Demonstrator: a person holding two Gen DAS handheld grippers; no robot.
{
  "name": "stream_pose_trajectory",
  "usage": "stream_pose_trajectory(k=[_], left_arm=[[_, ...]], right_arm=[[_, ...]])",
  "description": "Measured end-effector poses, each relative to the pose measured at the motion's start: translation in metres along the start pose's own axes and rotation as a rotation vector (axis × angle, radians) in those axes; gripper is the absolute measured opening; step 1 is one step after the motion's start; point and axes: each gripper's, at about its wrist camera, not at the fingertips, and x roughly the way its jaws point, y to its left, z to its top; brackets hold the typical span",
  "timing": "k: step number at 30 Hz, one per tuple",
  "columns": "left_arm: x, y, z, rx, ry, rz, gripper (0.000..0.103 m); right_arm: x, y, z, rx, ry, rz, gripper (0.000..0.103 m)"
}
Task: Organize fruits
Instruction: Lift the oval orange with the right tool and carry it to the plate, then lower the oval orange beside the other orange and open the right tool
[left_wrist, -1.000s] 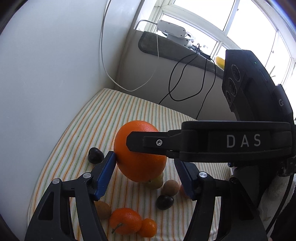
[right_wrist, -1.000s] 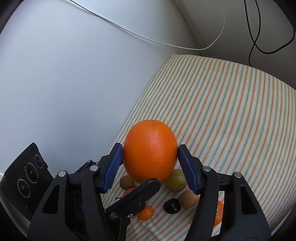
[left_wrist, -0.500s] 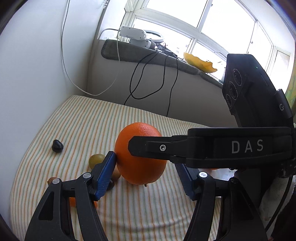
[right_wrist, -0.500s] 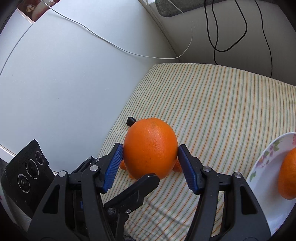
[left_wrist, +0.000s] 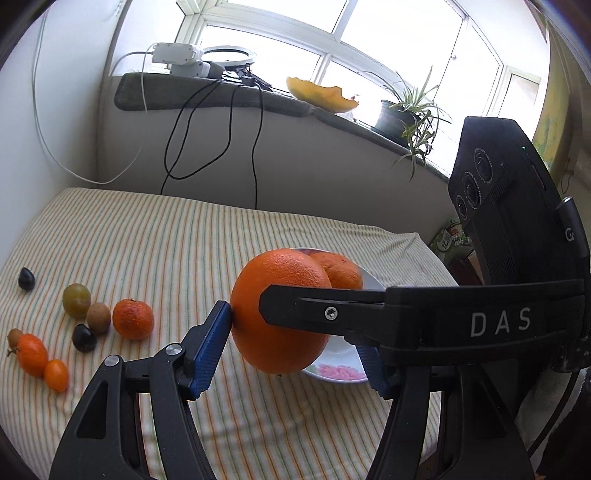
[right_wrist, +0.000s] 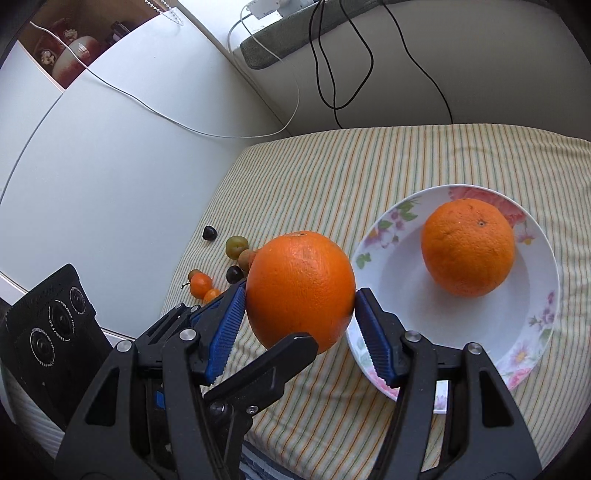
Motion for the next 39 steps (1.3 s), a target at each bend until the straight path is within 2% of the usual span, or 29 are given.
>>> stream_pose_trajectory(k=[7,16,25,30,39], left_arm=[[0.017,-0.051,-0.006,0.076,0.031,-0.073,0.064],[0.058,-0.090,-0.003,0.129,0.086,-0.127,0.064],[0.079,-0.098,0.000,0.153,0.116,-0.111,0.063],[0.073,-0.099,0.004,0.165,0.101,-0.112,0.063],[0.060,-0.090,-0.005,0.169,0.103,-0.093,0.063]], right_arm=[[-0.035,-0.035,-0.018,0.060,-0.049,-0.054,0.065],[-0.066,-0.091,-0.024,0.148,-0.085,-0.107,0.065],[-0.058,-0.115,-0.015,0.152,-0.082,-0.126,0.064],[-0.067,-0.115,-0.011,0.141,-0.126,-0.141,0.064],[-0.074,-0.108,-0.016,0.101,-0.154,-0.184,0.065]])
